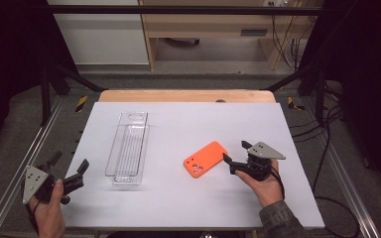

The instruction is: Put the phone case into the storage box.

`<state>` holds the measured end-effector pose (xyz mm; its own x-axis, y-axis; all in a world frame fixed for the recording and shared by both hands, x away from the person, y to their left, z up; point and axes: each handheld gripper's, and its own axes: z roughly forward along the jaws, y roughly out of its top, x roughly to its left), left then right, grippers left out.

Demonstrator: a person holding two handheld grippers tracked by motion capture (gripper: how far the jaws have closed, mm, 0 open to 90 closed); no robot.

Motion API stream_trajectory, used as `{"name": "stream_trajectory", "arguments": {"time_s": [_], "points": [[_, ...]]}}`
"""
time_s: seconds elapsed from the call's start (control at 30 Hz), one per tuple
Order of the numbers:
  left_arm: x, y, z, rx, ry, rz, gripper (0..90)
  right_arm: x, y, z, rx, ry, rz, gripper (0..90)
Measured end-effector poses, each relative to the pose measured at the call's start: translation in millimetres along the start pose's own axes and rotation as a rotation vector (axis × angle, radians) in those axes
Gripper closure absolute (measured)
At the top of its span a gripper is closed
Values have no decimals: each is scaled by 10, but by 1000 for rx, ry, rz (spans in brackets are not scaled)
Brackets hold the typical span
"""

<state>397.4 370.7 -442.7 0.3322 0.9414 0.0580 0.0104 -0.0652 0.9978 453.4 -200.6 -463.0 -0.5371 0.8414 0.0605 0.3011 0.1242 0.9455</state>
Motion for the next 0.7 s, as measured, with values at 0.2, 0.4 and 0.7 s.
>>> {"name": "stream_trajectory", "arguments": {"time_s": [0.2,0.4,0.7], "points": [[-4,25,-13,-8,-1,-16,42,-125,-50,-162,-85,-51,43,77],[-30,103,-15,-12,-8,-15,36,-275,-150,-316,-145,-75,97,62],[-268,404,85,11,-62,37,27,-367,-244,-434,-184,-96,94,84]]}}
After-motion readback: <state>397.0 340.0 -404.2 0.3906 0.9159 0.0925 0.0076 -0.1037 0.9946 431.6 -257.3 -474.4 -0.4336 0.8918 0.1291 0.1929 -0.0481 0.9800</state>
